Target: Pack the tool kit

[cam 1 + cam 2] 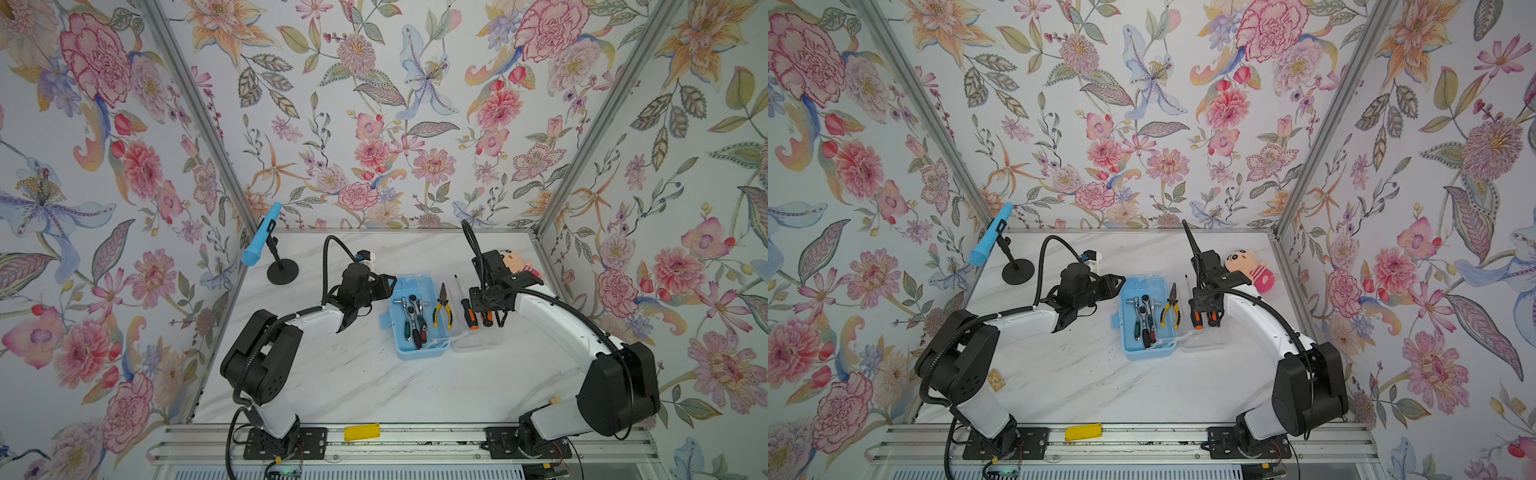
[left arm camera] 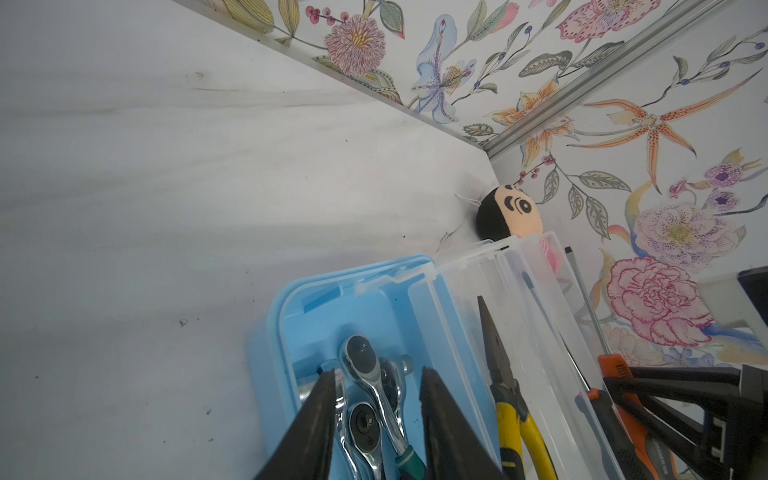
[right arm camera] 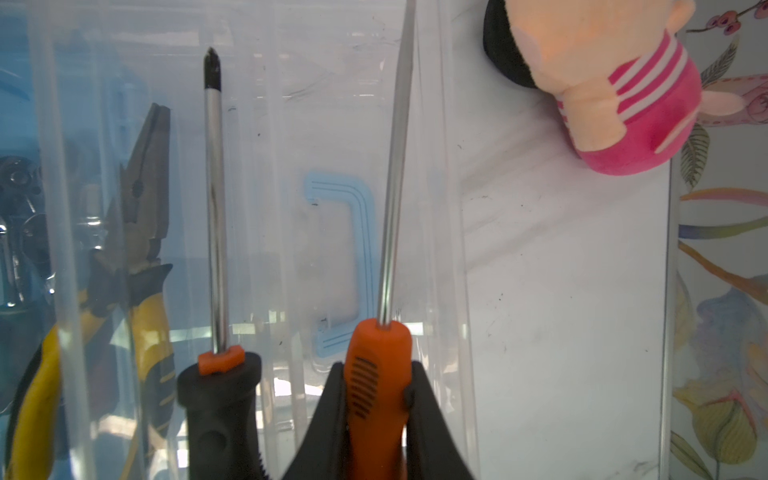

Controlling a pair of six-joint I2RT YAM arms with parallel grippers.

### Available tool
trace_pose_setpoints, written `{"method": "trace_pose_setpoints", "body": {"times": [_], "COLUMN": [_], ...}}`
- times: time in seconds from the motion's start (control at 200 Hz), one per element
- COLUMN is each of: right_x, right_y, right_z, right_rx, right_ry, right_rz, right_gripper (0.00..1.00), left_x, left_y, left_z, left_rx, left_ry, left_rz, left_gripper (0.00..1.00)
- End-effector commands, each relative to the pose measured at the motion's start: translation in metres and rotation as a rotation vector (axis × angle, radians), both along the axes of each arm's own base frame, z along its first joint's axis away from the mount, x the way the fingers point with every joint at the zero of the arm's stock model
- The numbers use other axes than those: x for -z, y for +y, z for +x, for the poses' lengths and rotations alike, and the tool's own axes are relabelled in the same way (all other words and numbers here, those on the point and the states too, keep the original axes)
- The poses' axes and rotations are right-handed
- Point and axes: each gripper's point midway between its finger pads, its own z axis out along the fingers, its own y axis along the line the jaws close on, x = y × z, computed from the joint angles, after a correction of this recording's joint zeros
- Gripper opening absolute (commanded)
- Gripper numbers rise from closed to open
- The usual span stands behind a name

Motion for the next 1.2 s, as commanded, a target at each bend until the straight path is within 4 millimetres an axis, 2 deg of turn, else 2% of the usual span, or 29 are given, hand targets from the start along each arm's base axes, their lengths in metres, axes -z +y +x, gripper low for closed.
{"method": "trace_pose_setpoints", "body": {"times": [0.0,0.07,0.135,0.265,0.435,0.555,0.646,0.796,0.896,1.056,1.196], "right_x": [0.006,0.002,-0.001,-0.015,-0.047,-0.078,-0.084,-0.077,-0.060,-0.030,-0.008], "right_y": [0.003,0.004,0.004,0.005,0.005,-0.012,-0.028,-0.052,-0.061,-0.069,-0.068], "right_z": [-0.001,-0.002,-0.003,-0.005,-0.007,-0.010,-0.017,-0.036,-0.051,-0.072,-0.080], "right_rx": [-0.011,-0.012,-0.012,-0.014,-0.005,0.088,0.184,0.344,0.422,0.522,0.557], "right_ry": [0.026,0.019,0.017,-0.003,-0.070,-0.178,-0.231,-0.291,-0.291,-0.263,-0.226], "right_rz": [0.006,0.014,0.015,0.028,0.062,0.098,0.168,0.365,0.486,0.620,0.722], "right_gripper": [0.05,0.12,0.23,0.35,0.39,0.42,0.47,0.54,0.60,0.59,0.58], "left_x": [0.007,0.008,0.010,0.017,0.025,0.024,0.022,0.023,0.026,0.038,0.044], "left_y": [-0.003,-0.002,0.000,0.002,0.004,0.005,0.003,0.002,0.001,0.001,0.006], "left_z": [0.002,0.003,0.005,0.009,0.012,0.015,0.017,0.021,0.023,0.025,0.023], "left_rx": [0.015,0.018,0.012,0.009,0.008,0.009,0.015,0.022,0.019,0.016,0.004], "left_ry": [0.000,0.000,0.006,0.022,0.027,0.021,0.016,0.018,0.018,0.037,0.046], "left_rz": [0.069,0.096,0.124,0.180,0.218,0.238,0.250,0.286,0.320,0.346,0.363], "left_gripper": [0.38,0.38,0.39,0.39,0.39,0.39,0.40,0.40,0.40,0.40,0.40]}}
